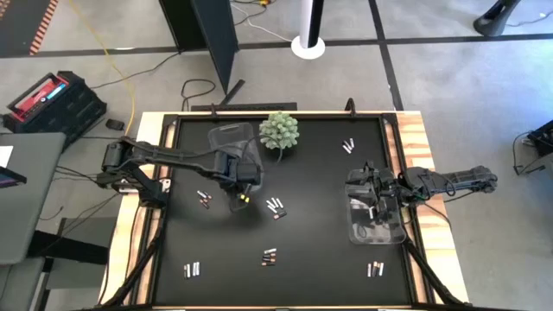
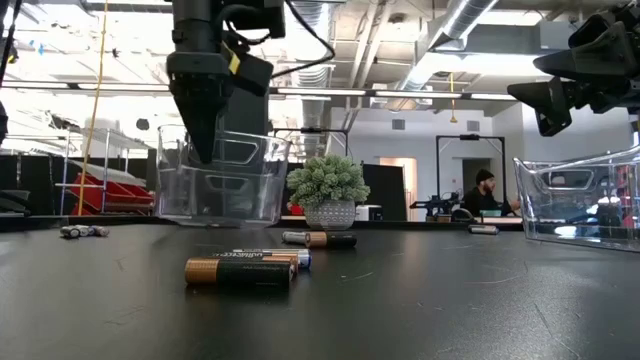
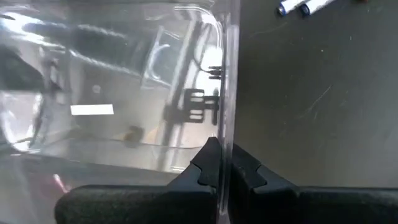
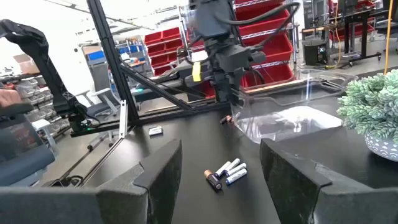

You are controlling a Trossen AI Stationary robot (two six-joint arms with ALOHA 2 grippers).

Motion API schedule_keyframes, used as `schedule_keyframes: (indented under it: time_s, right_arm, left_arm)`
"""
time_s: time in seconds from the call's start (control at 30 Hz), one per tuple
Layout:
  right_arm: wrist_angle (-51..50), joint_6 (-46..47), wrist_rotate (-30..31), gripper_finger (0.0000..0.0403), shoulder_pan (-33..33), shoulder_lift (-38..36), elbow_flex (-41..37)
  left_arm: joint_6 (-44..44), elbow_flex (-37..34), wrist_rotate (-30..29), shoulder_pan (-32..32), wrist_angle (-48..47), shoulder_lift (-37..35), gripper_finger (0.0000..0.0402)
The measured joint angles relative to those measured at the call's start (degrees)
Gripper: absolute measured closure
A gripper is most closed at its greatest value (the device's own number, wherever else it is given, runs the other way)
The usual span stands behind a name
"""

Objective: Sort batteries
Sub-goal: Prepare the left transparent bin

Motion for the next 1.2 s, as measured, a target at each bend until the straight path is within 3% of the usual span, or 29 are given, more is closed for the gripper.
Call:
schedule_keyframes:
  time_s: [0.4,0.6,0.83,1.2]
  right_arm:
    - [0.0,0.0,0.0,0.0168,0.0,0.0,0.0]
    - [0.0,0.0,0.0,0.0168,0.0,0.0,0.0]
    - [0.0,0.0,0.0,0.0168,0.0,0.0,0.0]
    - [0.0,0.0,0.0,0.0168,0.0,0.0,0.0]
  left_arm:
    - [9.6,0.0,-3.2,-5.9,-2.2,0.0,0.0401]
    - [7.9,-2.5,-4.5,-5.8,-4.2,-0.1,0.0401]
    - [5.7,-10.2,-4.9,-6.1,1.4,-0.5,0.0401]
    - [9.3,-9.6,-6.4,-5.5,4.4,-0.7,0.04]
